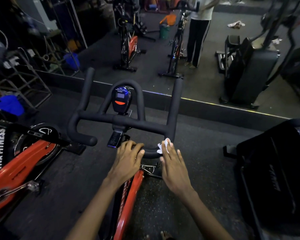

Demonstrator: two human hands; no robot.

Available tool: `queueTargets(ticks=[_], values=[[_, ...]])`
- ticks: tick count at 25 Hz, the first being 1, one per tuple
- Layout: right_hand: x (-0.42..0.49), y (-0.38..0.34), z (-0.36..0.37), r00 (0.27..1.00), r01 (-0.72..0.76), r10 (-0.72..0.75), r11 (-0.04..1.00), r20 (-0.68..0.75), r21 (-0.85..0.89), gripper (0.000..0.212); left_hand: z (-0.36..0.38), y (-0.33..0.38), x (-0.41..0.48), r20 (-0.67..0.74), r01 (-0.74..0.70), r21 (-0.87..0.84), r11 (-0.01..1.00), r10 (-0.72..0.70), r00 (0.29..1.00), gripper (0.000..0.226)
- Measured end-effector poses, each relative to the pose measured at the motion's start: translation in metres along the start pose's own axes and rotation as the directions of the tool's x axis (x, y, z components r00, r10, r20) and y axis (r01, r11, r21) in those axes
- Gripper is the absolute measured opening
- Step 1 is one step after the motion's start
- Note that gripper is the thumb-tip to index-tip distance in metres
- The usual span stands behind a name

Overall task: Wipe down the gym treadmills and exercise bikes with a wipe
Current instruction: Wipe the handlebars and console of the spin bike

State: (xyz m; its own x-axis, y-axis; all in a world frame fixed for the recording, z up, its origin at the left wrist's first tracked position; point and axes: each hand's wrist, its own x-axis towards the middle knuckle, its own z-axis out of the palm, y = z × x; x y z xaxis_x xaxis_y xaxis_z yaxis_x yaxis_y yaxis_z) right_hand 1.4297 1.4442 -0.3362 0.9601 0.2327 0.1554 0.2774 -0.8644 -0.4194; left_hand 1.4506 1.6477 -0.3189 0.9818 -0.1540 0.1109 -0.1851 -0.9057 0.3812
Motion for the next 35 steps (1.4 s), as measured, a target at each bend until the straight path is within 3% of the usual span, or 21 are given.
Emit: queueTargets(ticks=[3, 6, 9, 11, 13, 14, 19, 25, 30, 35], values=[[0.028, 0.013, -0.002, 0.998, 0.03, -0.03, 1.0, -0.048, 0.0, 0.052, 0.003, 0.006, 0.004, 0.005, 0.022, 0.074, 0.997, -0.022, 1.0, 0.053], [0.024, 0.017, -0.001, 0.992, 0.027, -0.001, 0.978, -0.125, 0.205, 0.051, 0.002, 0.007, 0.007, -0.038, 0.028, 0.106, 0.994, -0.024, 0.999, 0.055], [0.027, 0.035, -0.006, 0.959, 0.167, -0.094, 0.95, -0.269, 0.264, 0.062, 0.001, 0.018, 0.015, -0.007, -0.031, 0.154, 0.988, 0.033, 0.999, 0.059], [0.051, 0.048, -0.018, 0.948, 0.151, -0.054, 0.944, -0.315, 0.293, 0.05, 0.007, 0.03, 0.019, 0.013, -0.056, 0.141, 0.988, 0.054, 0.998, 0.055], [0.071, 0.053, -0.032, 0.942, 0.134, -0.026, 0.943, -0.333, 0.305, 0.036, 0.012, 0.041, 0.02, 0.007, -0.019, 0.064, 0.998, 0.018, 1.0, 0.07], [0.076, 0.055, -0.034, 0.945, 0.132, -0.024, 0.941, -0.326, 0.312, 0.033, 0.014, 0.045, 0.021, -0.012, 0.011, 0.042, 0.999, -0.011, 1.0, 0.077], [0.061, 0.064, -0.035, 0.972, 0.146, -0.059, 0.911, -0.228, 0.386, 0.029, 0.023, 0.049, 0.025, -0.159, 0.071, 0.082, 0.994, -0.057, 0.986, 0.068], [0.124, 0.077, -0.054, 0.98, 0.075, 0.014, 0.899, -0.199, 0.431, 0.024, 0.032, 0.062, 0.039, -0.12, 0.208, 0.122, 0.97, -0.194, 0.974, 0.075], [0.094, 0.086, -0.046, 0.987, 0.146, -0.107, 0.901, -0.117, 0.408, 0.032, 0.034, 0.071, 0.044, -0.087, 0.235, 0.111, 0.966, -0.226, 0.97, 0.075], [0.15, 0.093, -0.061, 0.983, 0.147, -0.077, 0.876, -0.168, 0.46, 0.029, 0.03, 0.08, 0.053, -0.099, 0.285, 0.136, 0.949, -0.273, 0.957, 0.082]])
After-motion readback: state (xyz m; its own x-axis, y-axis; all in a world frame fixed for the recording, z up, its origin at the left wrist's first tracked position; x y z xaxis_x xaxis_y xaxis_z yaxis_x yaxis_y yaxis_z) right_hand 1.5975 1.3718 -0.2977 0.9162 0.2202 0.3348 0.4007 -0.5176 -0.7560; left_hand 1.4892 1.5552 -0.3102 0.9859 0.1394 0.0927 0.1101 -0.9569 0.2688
